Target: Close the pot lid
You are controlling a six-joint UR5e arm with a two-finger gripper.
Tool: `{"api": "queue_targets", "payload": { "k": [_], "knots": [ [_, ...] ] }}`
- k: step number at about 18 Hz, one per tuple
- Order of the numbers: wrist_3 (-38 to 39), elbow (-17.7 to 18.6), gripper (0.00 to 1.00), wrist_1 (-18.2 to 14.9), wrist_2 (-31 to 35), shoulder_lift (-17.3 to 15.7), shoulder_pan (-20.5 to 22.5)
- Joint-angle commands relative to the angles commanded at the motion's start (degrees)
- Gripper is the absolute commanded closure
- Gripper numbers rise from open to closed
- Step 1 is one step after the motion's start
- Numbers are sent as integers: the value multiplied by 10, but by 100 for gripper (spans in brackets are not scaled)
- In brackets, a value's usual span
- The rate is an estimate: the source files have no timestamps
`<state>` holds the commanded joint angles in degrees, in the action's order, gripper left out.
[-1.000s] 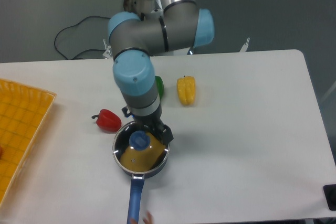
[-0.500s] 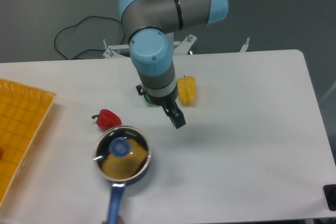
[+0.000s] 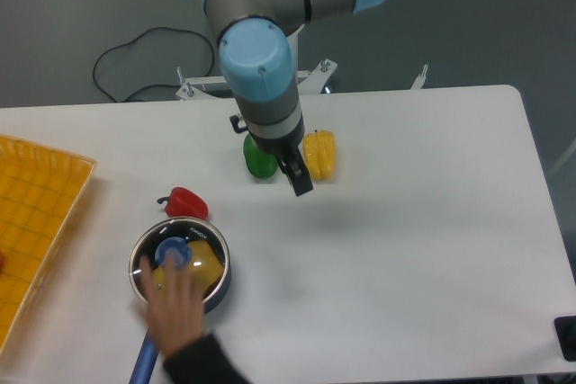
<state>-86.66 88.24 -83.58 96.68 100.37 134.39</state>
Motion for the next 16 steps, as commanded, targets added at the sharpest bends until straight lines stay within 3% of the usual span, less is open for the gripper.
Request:
{"api": "queue_targets", "payload": {
  "k": [16],
  "knots": [
    [3, 1, 0, -4, -8, -11, -1]
  ]
}}
